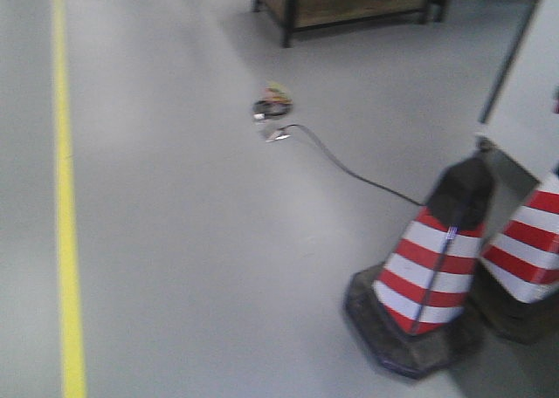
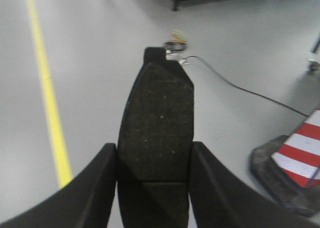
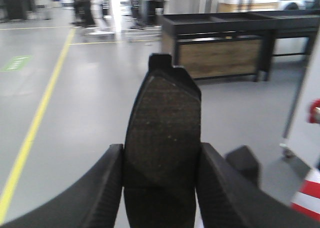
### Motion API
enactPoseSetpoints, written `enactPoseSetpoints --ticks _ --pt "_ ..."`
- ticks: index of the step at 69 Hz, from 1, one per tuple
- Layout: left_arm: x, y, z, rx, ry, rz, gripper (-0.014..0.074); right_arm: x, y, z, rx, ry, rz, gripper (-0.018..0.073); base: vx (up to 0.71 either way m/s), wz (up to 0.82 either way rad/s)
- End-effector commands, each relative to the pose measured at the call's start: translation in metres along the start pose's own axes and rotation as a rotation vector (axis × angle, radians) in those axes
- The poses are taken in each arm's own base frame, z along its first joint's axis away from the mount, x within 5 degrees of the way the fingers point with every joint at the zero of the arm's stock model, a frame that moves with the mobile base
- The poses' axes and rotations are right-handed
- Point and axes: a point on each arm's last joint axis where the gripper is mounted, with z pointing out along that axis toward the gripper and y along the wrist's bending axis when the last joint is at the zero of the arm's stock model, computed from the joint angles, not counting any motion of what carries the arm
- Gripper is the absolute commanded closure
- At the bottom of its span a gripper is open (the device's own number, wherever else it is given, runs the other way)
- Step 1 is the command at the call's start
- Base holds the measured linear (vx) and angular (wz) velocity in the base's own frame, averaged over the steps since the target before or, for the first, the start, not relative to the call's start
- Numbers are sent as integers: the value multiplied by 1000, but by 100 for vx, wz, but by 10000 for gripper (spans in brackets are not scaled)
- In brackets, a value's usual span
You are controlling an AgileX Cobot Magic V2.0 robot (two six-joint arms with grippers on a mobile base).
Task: Move and align brake pads A on conveyor
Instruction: 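Drive forward along the yellow floor line past the cones, then turn and drive up to the black conveyor belt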
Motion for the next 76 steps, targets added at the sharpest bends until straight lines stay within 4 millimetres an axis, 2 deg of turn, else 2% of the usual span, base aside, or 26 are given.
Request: enactPoseSetpoints --ticks 1,76 --pt "-18 -2 -5 18 -123 -9 602 -16 0 -1 3 -110 -15 564 23 -90" --pt "-18 -2 -5 18 -124 -9 602 -16 0 -1 3 -110 -15 564 19 -86"
